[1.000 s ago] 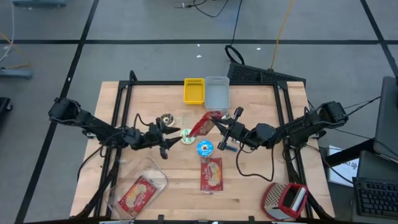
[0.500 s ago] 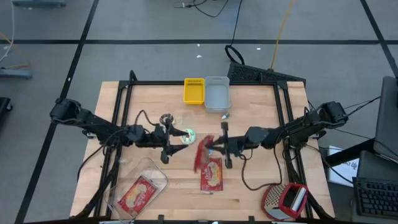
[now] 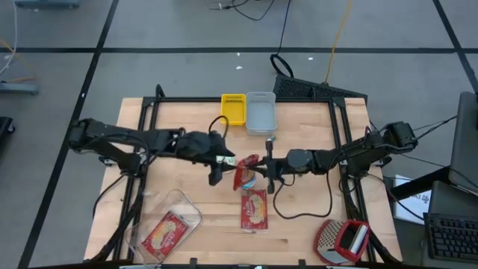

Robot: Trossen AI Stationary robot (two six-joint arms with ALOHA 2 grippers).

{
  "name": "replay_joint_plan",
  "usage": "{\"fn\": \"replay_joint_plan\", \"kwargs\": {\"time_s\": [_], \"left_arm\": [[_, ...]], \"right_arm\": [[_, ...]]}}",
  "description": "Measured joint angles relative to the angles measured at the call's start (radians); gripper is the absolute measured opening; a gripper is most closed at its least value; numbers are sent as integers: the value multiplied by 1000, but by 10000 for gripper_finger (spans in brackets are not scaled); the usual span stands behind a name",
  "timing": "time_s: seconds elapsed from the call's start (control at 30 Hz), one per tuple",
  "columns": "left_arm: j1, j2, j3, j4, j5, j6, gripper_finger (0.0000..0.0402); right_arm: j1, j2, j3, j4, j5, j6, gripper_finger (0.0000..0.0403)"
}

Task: Pick & Place Food Item
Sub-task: Stack the right red popcorn bag on top of the red popcorn bag in the transparent bin

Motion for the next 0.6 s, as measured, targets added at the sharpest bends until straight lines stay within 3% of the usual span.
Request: {"fn": "replay_joint_plan", "kwargs": {"time_s": [0.23,0.6], "left_arm": [[26,118,159,-116,63,34,223],[78,256,230,-178,63,68,223]], "right_arm": [[0,0,0,-3,76,-2,0],[1,1,2,-16,76,-11,0]]}}
